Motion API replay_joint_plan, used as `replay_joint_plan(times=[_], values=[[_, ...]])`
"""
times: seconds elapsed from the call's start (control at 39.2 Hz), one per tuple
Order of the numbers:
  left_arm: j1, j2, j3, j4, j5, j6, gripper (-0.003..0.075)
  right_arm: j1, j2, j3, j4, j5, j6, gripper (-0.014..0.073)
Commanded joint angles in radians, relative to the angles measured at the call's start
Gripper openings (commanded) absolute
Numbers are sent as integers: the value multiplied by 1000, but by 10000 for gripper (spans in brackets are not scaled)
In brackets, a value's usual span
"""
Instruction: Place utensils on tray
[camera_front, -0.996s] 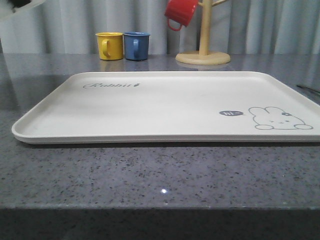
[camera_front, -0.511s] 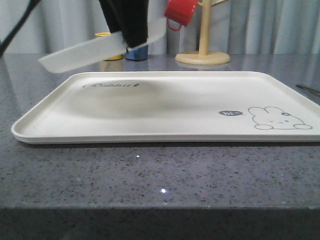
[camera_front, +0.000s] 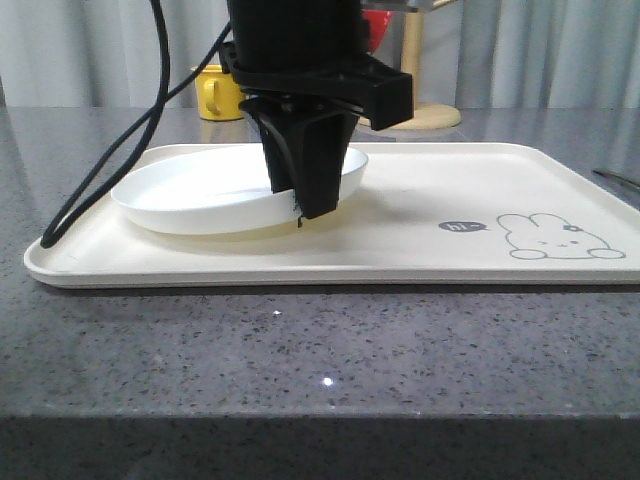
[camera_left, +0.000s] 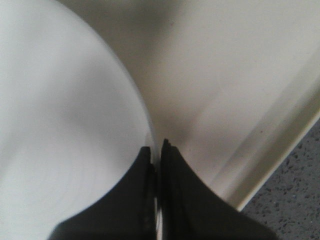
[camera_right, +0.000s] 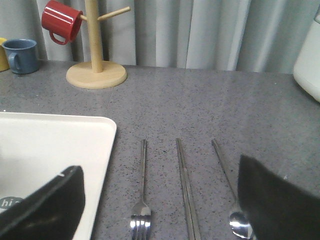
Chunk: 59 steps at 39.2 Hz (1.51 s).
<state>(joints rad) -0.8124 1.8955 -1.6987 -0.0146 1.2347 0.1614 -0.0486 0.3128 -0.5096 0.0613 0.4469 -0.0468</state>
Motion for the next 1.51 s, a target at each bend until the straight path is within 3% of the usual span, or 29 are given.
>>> replay_joint_plan(times=[0.0, 0.13, 0.26, 0.43, 0.54, 0.74, 0.94, 1.12, 1.28, 1.48], values=[[-8, -42, -31, -53, -18, -13, -15, -1, 17, -38, 0, -76, -5, 642], [-8, -42, -31, -60, -12, -13, 35, -1, 17, -38, 0, -76, -5, 642], [-8, -42, -31, -59, -10, -13, 145, -1, 17, -38, 0, -76, -5, 642], [-8, -42, -39, -50, -7, -13, 357, -1, 17, -38, 0, -76, -5, 642], [-3, -51, -85, -29, 25, -13, 395, -1, 17, -38, 0, -76, -5, 642], [35, -125, -125, -30, 25, -13, 335, -1, 17, -38, 0, -76, -5, 642], [213, -221, -41, -34, 25, -16, 190, -1, 17, -38, 0, -76, -5, 642], [415, -345, 128, -37, 6, -17, 64, -1, 17, -38, 0, -76, -5, 642], [590, -505, 325, -94, -127, -17, -20, -1, 17, -38, 0, -76, -5, 642], [730, -745, 598, -124, -345, -17, -18, -1, 17, -38, 0, -76, -5, 642]])
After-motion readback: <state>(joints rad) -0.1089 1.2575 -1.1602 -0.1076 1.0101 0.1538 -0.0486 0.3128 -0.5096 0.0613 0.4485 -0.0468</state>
